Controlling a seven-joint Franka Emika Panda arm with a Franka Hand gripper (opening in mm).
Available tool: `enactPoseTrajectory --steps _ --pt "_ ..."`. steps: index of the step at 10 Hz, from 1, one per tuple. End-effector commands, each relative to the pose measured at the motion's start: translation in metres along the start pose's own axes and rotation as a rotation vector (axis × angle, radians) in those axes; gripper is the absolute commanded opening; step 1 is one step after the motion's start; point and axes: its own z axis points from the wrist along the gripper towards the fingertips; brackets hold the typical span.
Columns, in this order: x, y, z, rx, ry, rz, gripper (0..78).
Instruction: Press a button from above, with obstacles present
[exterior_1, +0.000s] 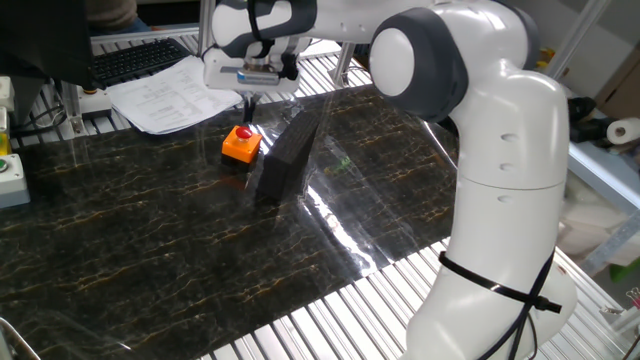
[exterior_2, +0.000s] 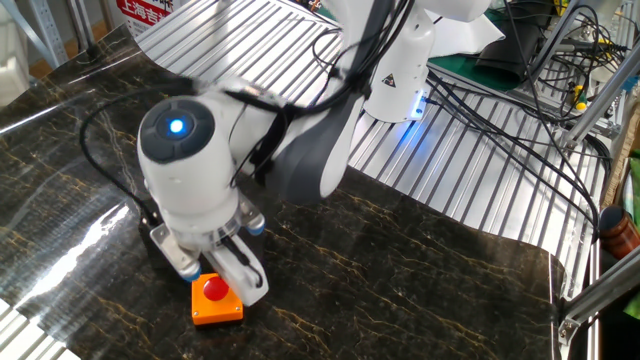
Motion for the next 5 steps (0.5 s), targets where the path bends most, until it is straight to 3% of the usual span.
enactPoseTrajectory --steps 1,4,5 --pt "0.0062 0.0018 -0.0116 0.005 0.015 -0.007 0.0" --pt "0.0062 0.0018 -0.0116 0.008 0.020 -0.002 0.0" --pt "0.0062 0.0018 -0.0116 0.008 -0.001 -0.006 0.0"
